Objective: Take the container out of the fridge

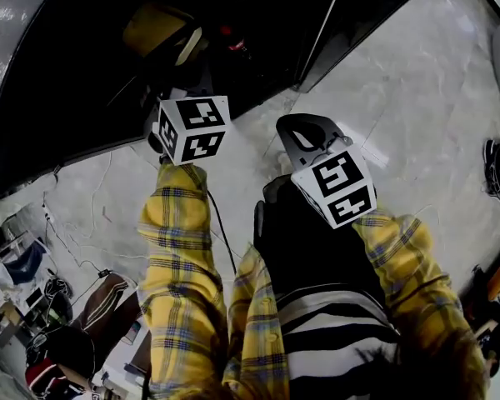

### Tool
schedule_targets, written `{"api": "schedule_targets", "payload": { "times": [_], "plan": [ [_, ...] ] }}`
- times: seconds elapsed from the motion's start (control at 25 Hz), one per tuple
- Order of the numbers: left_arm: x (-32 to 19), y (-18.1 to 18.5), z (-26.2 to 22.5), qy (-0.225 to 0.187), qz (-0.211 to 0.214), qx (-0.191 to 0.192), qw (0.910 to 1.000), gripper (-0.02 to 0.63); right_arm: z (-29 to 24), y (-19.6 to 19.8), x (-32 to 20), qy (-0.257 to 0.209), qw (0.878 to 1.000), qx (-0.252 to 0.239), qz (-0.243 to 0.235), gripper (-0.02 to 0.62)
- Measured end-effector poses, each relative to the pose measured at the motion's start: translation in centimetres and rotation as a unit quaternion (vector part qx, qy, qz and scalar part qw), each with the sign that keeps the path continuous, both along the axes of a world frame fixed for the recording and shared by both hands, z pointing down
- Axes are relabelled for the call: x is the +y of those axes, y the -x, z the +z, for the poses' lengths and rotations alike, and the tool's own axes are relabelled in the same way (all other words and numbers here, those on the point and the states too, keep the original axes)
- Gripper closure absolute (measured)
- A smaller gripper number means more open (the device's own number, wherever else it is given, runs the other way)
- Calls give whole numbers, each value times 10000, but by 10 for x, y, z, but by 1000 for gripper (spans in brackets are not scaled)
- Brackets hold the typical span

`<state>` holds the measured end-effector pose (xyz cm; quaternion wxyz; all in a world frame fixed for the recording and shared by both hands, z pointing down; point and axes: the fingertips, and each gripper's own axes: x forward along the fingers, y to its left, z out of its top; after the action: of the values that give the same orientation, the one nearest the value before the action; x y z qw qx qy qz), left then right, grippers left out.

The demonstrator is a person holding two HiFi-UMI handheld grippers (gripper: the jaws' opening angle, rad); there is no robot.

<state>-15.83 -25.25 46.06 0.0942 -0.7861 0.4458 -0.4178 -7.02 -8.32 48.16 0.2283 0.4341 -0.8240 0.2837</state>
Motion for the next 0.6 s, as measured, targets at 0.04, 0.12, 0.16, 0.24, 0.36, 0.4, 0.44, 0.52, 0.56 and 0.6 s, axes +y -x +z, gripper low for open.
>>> {"api": "schedule_targets", "payload": {
  "times": [0.04,0.12,0.16,0.24,0.36,0.4,0.44,0.52,0.56,0.6],
  "plan": [
    [-1,0,0,13,-46,8,10000,471,2,1,3,29,10000,-13,-14,568],
    [-3,-2,0,16,-128,28,9999,466,4,5,7,94,9999,-63,-42,568],
    [-4,-3,-1,7,-162,27,9999,466,5,7,9,120,9999,-77,-63,568],
    [-8,-4,-3,-8,-215,-12,9998,463,7,10,13,153,9998,-87,-114,568],
    [-14,-5,-4,51,-266,-134,9995,463,7,12,16,180,9996,-112,-169,568],
    [-15,-5,-3,92,-290,-168,9994,463,8,12,17,195,9996,-125,-179,568],
    [-17,-5,-2,134,-316,-193,9992,463,9,13,18,215,9995,-137,-188,568],
    [-19,-6,0,202,-353,-222,9989,463,13,14,21,269,9993,-151,-210,568],
    [-20,-6,1,226,-363,-236,9988,463,15,14,22,298,9992,-151,-223,568],
    [-21,-7,3,251,-374,-257,9987,463,17,14,24,325,9991,-150,-235,568]
  ]
}}
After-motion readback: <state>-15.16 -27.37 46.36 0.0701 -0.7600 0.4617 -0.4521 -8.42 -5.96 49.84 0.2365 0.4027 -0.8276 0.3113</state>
